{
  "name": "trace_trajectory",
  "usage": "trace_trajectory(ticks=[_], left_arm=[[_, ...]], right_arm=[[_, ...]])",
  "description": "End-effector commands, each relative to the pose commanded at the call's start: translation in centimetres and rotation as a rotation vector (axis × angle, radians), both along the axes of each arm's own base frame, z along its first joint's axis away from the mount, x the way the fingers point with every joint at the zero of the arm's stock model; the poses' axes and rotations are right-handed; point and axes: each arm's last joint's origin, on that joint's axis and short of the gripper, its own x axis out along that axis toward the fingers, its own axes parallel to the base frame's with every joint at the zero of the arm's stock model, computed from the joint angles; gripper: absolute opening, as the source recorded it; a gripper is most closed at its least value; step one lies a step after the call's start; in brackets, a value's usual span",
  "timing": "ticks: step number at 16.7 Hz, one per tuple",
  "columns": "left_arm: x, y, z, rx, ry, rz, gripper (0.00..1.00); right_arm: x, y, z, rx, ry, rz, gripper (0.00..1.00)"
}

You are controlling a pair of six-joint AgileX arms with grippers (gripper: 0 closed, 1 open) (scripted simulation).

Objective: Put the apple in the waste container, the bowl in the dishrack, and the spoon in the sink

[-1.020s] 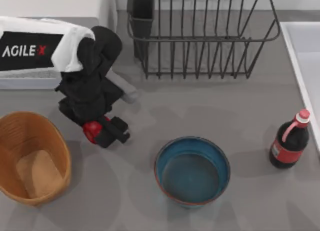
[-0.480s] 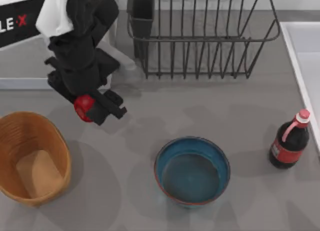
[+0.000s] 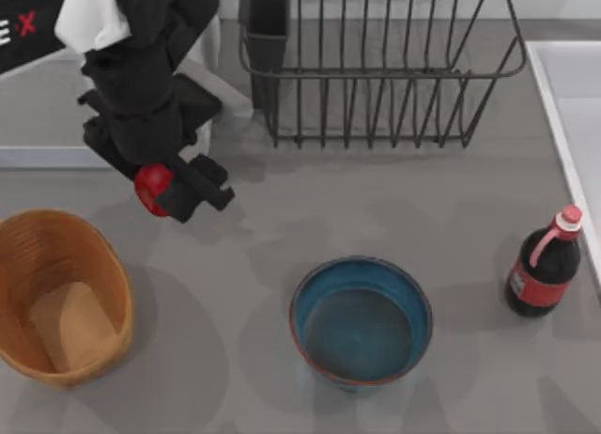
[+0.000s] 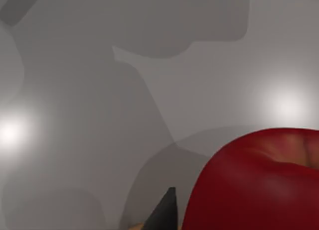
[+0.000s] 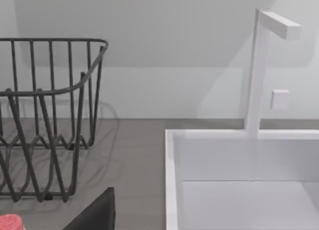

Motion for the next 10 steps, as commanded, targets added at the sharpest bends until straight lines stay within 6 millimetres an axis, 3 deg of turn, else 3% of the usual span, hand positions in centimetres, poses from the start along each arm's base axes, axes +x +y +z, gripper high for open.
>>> trace_trajectory(ticks=[5,10], left_arm=[[-0.22,-0.65,0.04,0.034,0.059,-0.229,0.0],[-0.84,-1.0,0.16,0.108,0.186,-0.721,0.0]], right_arm=[[0.0,0.0,0.0,0.0,0.0,0.0,1.0],[0.0,0.0,0.0,0.0,0.0,0.0,1.0]])
